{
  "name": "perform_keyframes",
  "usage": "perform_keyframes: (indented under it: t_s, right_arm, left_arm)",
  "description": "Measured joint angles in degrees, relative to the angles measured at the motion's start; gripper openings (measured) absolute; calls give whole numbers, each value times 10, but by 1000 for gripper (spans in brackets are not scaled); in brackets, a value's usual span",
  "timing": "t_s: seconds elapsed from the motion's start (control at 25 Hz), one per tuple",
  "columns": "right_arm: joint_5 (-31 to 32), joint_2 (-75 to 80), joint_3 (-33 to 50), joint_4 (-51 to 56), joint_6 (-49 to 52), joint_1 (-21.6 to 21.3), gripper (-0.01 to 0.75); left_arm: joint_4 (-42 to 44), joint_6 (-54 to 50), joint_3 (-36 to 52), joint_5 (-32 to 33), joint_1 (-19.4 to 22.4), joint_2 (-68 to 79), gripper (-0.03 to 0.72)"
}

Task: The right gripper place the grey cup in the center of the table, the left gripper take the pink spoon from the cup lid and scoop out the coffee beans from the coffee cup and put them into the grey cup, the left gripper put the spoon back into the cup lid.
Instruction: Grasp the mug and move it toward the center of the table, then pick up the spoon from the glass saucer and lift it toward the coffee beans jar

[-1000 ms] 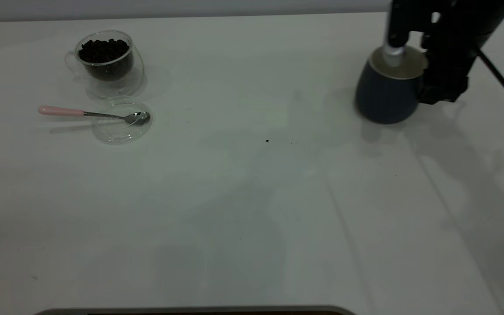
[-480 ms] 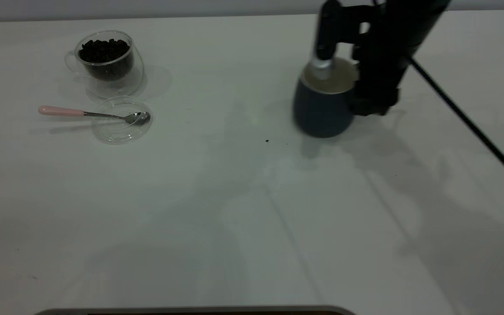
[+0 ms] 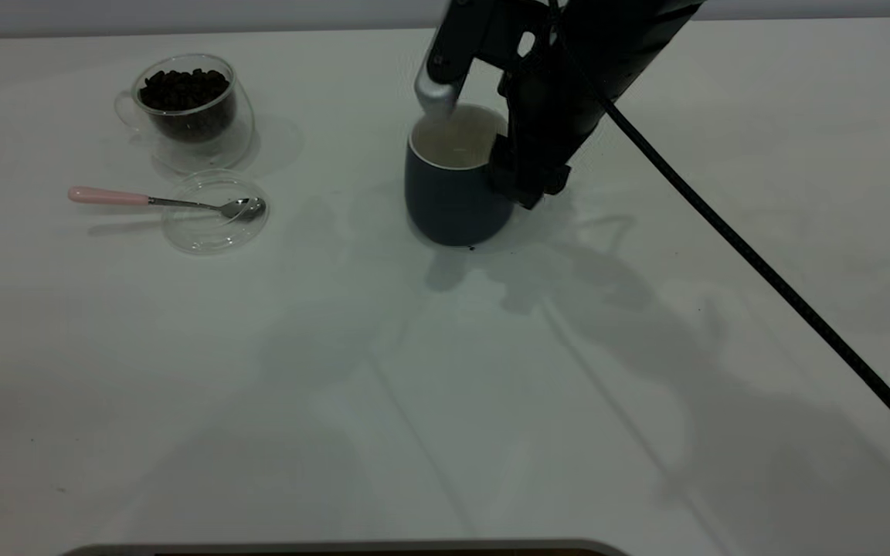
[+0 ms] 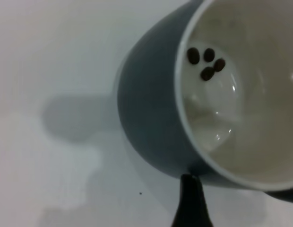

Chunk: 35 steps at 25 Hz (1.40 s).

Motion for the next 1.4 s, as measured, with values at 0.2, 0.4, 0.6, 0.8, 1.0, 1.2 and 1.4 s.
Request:
perform_keyframes:
  t_s: [0.2, 0.4, 0.6, 0.8, 1.0, 1.2, 1.4]
  right_arm:
    - [115, -95, 0, 38, 24, -2, 591]
    - [298, -234, 0, 49, 87, -2, 591]
    - [454, -361, 0, 6, 207, -3, 591]
    - [595, -436, 0, -37, 280, -3, 591]
    - [649, -485, 8, -42, 308, -3, 591]
    - [652, -558, 61, -43, 311, -3, 591]
    - [656, -666, 139, -43, 314, -3, 591]
  left_arm:
    - [0, 1, 0, 0, 0, 0, 484]
    - [0, 1, 0, 0, 0, 0, 484]
    - [0, 1, 0, 0, 0, 0, 484]
    - [0, 1, 0, 0, 0, 0, 484]
    - [0, 1, 0, 0, 0, 0, 484]
    - [0, 1, 0, 0, 0, 0, 484]
    - [0, 0, 0, 0, 0, 0, 484]
